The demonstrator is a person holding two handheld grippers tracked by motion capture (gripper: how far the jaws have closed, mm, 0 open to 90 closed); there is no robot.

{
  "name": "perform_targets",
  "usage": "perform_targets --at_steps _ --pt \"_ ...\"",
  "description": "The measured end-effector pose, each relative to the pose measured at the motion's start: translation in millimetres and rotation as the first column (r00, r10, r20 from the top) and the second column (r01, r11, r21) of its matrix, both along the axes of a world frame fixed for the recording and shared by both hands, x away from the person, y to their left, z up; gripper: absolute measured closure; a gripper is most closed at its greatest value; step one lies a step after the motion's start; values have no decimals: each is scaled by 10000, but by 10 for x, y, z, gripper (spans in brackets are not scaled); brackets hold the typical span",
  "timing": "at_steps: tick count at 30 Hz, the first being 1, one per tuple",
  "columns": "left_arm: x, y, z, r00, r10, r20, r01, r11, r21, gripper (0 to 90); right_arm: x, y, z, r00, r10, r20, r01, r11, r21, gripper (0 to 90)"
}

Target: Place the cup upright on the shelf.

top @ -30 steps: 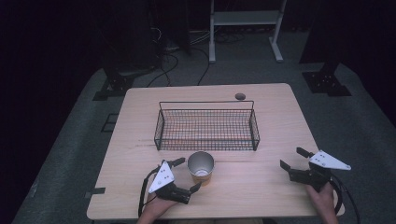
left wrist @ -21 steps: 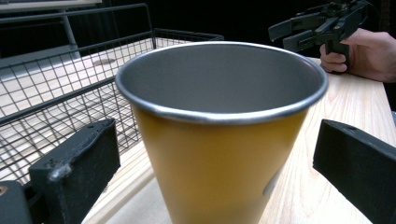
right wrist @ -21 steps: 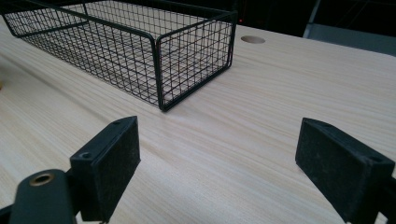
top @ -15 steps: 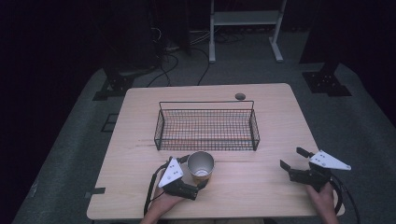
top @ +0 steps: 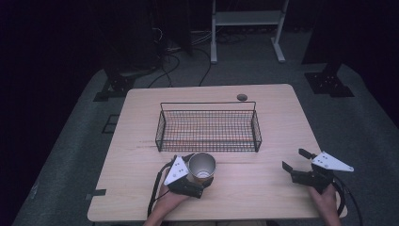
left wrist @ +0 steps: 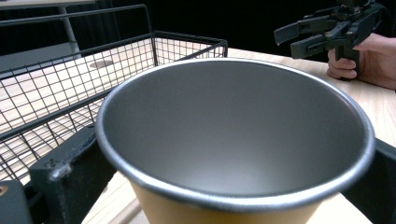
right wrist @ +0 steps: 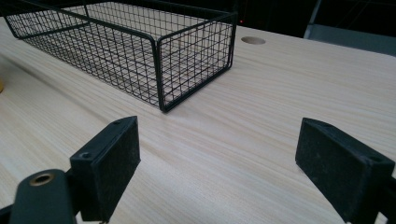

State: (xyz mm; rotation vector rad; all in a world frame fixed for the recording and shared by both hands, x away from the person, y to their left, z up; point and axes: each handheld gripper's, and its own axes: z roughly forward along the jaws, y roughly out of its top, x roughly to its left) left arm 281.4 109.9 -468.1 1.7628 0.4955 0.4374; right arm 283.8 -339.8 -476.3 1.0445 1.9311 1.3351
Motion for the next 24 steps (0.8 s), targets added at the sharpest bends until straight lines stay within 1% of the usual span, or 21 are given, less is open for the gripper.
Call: perform_targets --at_steps 3,6,7,10,15,17,22,24 --pt "4 -4 -1 10000 14 -76 -14 10000 -19 1 1 4 -1 10000 -10 -2 10 10000 -43 128" --pt "8 1 2 10000 -2 -16 2 10000 -25 4 1 -2 0 10000 -15 -12 15 10000 13 128" --pt "9 5 2 10000 -18 15 18 10000 -52 19 1 -2 0 10000 -9 -6 9 10000 13 128" --pt "10 5 5 10000 -15 -21 15 9999 -108 24 0 4 -1 10000 -3 13 3 10000 -47 128" --pt "10 11 9 9999 -59 107 59 10000 -64 50 1 0 0 10000 -14 -13 14 10000 8 128" --pt "13 14 9 10000 -67 51 67 9999 -111 54 0 4 0 10000 -1 15 1 10000 -45 128" --pt "10 16 18 9998 -149 161 151 9998 -128 84 1 -1 0 10000 -19 -13 19 10000 13 128" --pt "11 18 17 9997 -200 161 203 9997 -152 114 0 2 0 10000 -3 7 3 10000 -25 128"
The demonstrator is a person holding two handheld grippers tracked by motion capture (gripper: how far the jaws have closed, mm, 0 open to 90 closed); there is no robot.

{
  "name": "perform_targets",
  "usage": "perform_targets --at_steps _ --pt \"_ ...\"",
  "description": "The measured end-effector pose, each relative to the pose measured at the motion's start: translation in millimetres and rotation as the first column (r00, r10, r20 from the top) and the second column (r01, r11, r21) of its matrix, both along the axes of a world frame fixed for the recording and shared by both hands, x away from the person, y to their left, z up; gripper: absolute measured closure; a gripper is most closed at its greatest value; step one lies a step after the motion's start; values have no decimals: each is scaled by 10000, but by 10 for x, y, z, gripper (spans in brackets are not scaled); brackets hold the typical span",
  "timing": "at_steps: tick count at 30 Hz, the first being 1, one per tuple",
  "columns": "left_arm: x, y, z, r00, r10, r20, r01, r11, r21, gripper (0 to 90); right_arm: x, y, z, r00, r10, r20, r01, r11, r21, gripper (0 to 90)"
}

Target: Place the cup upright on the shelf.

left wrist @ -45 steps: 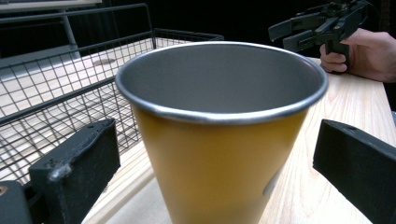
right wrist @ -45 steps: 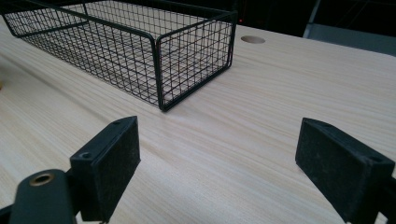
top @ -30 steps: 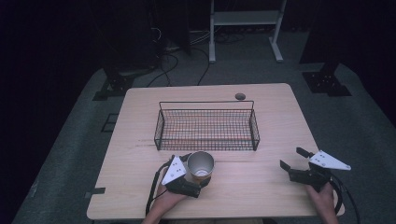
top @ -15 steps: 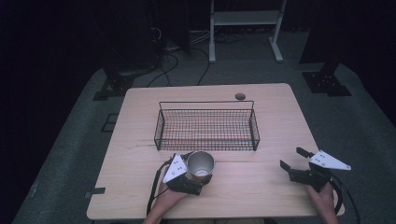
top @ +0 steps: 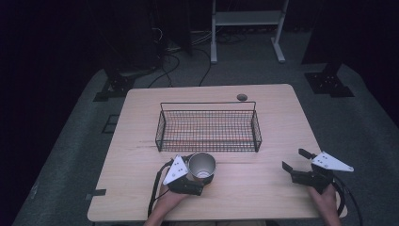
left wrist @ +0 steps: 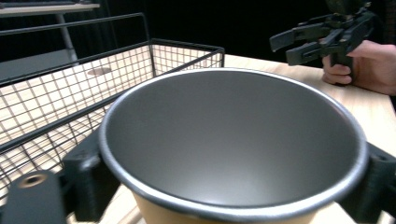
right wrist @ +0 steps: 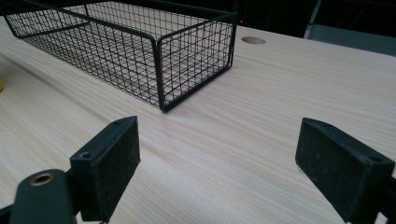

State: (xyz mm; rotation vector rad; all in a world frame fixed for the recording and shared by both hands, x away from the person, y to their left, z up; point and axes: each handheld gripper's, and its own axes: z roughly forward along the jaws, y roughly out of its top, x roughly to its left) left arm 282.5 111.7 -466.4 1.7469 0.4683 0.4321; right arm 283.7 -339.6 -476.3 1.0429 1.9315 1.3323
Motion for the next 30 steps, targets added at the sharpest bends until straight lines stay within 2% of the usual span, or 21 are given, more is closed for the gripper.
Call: perform_targets --at_steps 7,11,14,18,23,30 --pt "4 -18 20 10000 31 -51 -30 10000 89 122 1 -2 0 10000 -7 -15 7 10000 32 128" --pt "9 -31 59 10000 -12 -82 11 9999 -106 123 1 2 -1 10000 -7 -8 7 10000 -18 128" --pt "27 -40 117 10000 -78 5 78 9999 -147 123 2 -3 0 10000 -20 -22 20 10000 37 128" --pt "69 -38 201 10000 -66 -1 66 9991 -423 123 1 3 -1 10000 7 4 -7 10000 -24 128" --pt "136 -63 308 9998 -162 149 167 9994 -317 124 2 -4 0 10000 -13 -13 13 10000 38 128" --pt "290 -79 487 9996 -177 211 187 9986 -490 124 3 -7 1 10000 -17 -15 17 10000 38 128"
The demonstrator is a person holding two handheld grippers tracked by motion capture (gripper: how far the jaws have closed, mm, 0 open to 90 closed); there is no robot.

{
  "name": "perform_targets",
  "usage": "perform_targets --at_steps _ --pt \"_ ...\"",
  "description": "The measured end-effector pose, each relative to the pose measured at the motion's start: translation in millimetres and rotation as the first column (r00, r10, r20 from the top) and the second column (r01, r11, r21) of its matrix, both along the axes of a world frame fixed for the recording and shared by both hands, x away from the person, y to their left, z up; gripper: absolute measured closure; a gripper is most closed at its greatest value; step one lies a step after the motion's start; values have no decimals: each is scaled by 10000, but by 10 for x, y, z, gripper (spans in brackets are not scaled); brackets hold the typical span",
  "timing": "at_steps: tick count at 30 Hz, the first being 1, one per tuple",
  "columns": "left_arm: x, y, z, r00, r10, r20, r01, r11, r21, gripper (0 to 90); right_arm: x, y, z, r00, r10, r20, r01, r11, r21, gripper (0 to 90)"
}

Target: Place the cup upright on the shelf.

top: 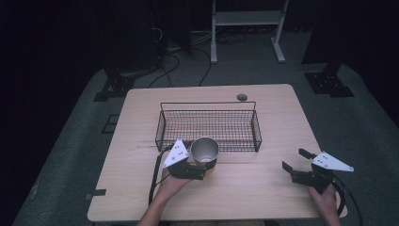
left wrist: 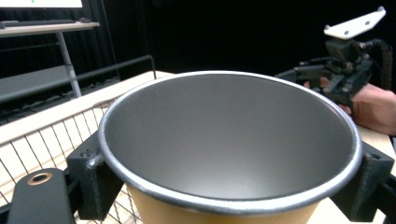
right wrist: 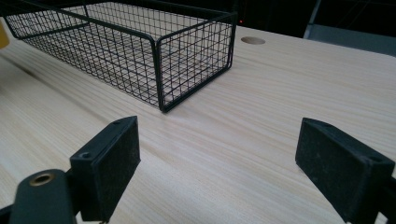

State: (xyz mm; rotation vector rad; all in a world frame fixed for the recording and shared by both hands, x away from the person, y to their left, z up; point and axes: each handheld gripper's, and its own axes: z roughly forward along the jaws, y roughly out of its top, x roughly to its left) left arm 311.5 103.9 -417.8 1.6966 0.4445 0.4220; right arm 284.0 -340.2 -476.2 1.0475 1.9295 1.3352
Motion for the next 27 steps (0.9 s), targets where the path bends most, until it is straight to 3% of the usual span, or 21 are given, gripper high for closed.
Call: perform_targets --at_steps 10,20,27 --pt "213 -38 260 9999 -130 94 131 9998 -124 124 -1 0 0 10000 12 19 -12 10000 11 128" --pt "420 -48 397 10000 -72 52 73 9994 -350 125 -3 5 1 10000 22 33 -21 10000 -9 128" --pt "566 -65 455 9999 -93 52 93 10000 -35 125 -2 3 1 10000 33 46 -33 10000 11 128"
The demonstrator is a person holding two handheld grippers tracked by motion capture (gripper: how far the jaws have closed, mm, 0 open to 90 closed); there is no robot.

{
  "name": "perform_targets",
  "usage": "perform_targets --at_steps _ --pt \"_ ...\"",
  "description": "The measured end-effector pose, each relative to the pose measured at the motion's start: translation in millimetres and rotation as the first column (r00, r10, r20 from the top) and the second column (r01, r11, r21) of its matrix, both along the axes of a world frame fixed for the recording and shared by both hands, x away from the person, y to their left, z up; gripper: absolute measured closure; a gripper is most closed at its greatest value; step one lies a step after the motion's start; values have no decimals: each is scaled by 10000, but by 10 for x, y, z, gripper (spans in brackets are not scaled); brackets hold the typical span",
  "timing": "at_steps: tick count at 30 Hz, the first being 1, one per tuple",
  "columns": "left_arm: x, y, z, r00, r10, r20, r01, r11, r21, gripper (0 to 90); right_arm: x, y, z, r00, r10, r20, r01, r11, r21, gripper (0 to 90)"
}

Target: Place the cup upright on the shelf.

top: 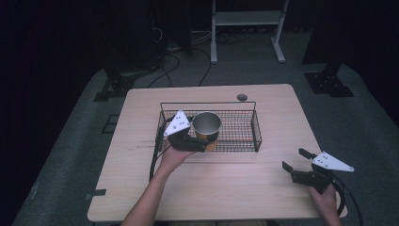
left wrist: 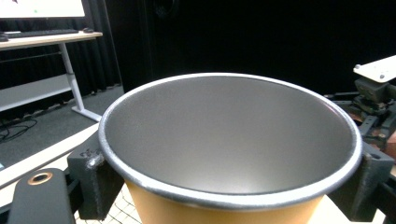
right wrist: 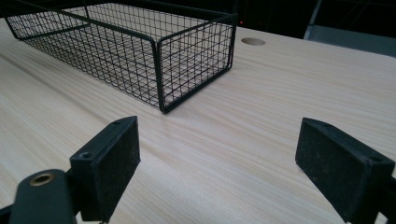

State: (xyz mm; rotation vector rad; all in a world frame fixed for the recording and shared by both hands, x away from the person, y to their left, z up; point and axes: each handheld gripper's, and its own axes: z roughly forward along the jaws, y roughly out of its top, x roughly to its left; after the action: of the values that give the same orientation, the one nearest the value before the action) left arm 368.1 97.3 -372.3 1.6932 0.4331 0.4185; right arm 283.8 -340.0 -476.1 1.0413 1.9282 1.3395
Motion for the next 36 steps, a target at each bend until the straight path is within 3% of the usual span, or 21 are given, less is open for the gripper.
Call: perform_targets --at_steps 19,36 --pt "342 -22 60 9991 249 -332 -248 9997 56 126 3 0 0 10000 -5 13 5 10000 -16 128" --pt "631 -70 164 9982 247 -548 -214 9979 604 128 3 -1 -1 10000 12 7 -12 10000 -8 128"
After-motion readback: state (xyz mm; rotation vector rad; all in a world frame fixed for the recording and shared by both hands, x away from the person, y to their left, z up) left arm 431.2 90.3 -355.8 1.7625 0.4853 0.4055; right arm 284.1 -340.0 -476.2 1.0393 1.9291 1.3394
